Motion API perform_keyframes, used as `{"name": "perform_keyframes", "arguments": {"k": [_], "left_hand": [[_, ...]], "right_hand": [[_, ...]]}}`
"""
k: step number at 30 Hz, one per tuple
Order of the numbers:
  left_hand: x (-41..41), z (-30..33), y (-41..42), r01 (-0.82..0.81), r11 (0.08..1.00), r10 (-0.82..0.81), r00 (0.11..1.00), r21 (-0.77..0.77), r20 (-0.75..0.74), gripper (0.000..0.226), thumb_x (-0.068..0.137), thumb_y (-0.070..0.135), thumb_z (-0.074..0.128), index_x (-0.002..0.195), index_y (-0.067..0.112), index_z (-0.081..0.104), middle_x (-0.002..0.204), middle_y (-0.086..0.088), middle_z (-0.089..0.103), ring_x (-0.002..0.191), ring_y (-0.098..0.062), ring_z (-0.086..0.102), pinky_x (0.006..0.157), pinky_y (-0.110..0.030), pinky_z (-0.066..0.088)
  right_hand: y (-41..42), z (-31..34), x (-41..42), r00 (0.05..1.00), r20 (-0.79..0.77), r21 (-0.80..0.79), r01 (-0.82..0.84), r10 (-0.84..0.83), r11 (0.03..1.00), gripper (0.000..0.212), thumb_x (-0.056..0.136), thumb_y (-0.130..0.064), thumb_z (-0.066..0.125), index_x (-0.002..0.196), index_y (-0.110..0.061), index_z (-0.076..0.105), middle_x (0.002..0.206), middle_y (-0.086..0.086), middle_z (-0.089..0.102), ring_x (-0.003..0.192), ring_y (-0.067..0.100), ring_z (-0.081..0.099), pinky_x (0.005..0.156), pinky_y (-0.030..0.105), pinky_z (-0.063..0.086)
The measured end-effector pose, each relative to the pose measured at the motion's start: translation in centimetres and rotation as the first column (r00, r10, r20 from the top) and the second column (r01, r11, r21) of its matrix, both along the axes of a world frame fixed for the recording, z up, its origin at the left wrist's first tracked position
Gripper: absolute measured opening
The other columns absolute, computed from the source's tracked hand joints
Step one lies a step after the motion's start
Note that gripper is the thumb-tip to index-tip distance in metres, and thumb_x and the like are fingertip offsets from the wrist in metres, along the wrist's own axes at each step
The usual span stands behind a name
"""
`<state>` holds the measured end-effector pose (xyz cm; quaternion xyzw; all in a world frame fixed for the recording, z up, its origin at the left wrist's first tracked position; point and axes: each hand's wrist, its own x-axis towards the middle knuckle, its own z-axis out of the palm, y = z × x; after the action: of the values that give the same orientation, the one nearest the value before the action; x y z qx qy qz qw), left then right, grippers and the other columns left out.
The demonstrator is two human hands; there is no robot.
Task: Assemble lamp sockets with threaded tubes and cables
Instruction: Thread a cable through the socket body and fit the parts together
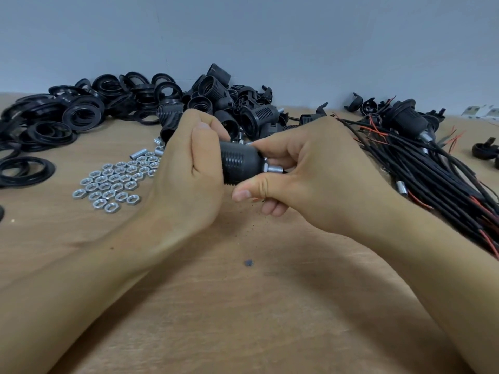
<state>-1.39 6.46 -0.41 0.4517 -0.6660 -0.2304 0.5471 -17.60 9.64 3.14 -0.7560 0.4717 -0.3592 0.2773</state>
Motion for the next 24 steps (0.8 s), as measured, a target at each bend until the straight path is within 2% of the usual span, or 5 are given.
{"name": "perform_keyframes", "arguments": {"k": [4,8,12,17,24], "left_hand": [[0.0,0.0,-0.4,0.049,0.997,-0.052,0.997,0.065,0.05,0.031,0.091,0.039,0.028,0.091,0.026,0.055,0.066,0.009,0.055,0.061,-0.012,0.05,0.057,-0.031,0.042],[0.8,0.5,-0.9,-0.071,0.987,0.102,0.971,-0.144,0.218,0.037,0.101,0.046,0.036,0.096,0.016,0.058,0.067,0.002,0.061,0.066,-0.008,0.058,0.058,-0.02,0.043],[3.7,1.3,-2.9,-0.336,0.918,0.383,0.89,-0.213,0.249,0.013,0.096,0.036,0.054,0.089,0.026,0.059,0.068,0.015,0.059,0.063,0.005,0.055,0.058,-0.007,0.035],[5.7,0.9,-4.5,-0.458,0.868,0.492,0.742,-0.193,0.455,0.011,0.092,0.037,0.054,0.092,0.028,0.061,0.098,0.004,0.063,0.089,-0.017,0.053,0.074,-0.033,0.034],[7.5,0.2,-6.1,-0.516,0.852,0.446,0.623,-0.09,0.643,0.037,0.092,0.026,0.052,0.126,0.012,0.057,0.131,-0.018,0.051,0.126,-0.039,0.035,0.101,-0.047,0.033]], "right_hand": [[-0.8,-0.1,-0.7,0.998,-0.054,-0.001,0.016,-0.016,1.0,0.033,0.072,-0.029,0.084,0.101,-0.018,0.076,0.073,0.006,0.074,0.056,0.011,0.069,0.059,0.04,0.061],[-2.3,-0.2,-2.2,0.981,0.002,-0.112,0.191,-0.192,0.975,0.029,0.077,-0.036,0.079,0.103,-0.025,0.073,0.087,-0.002,0.074,0.062,0.013,0.068,0.069,0.046,0.059],[-3.3,-0.4,-3.5,0.9,0.261,-0.159,0.397,-0.349,0.904,0.02,0.083,-0.031,0.076,0.101,-0.029,0.07,0.079,-0.009,0.071,0.059,0.004,0.065,0.056,0.024,0.055],[-3.6,-1.1,-3.6,0.87,0.287,-0.17,0.457,-0.4,0.873,0.024,0.084,-0.029,0.076,0.106,-0.023,0.069,0.081,-0.009,0.07,0.055,0.002,0.064,0.049,0.012,0.049],[-4.0,-1.5,-3.4,0.873,0.199,-0.213,0.483,-0.446,0.849,0.028,0.083,-0.035,0.075,0.109,-0.026,0.071,0.087,-0.02,0.068,0.076,0.001,0.066,0.072,0.031,0.057]]}}
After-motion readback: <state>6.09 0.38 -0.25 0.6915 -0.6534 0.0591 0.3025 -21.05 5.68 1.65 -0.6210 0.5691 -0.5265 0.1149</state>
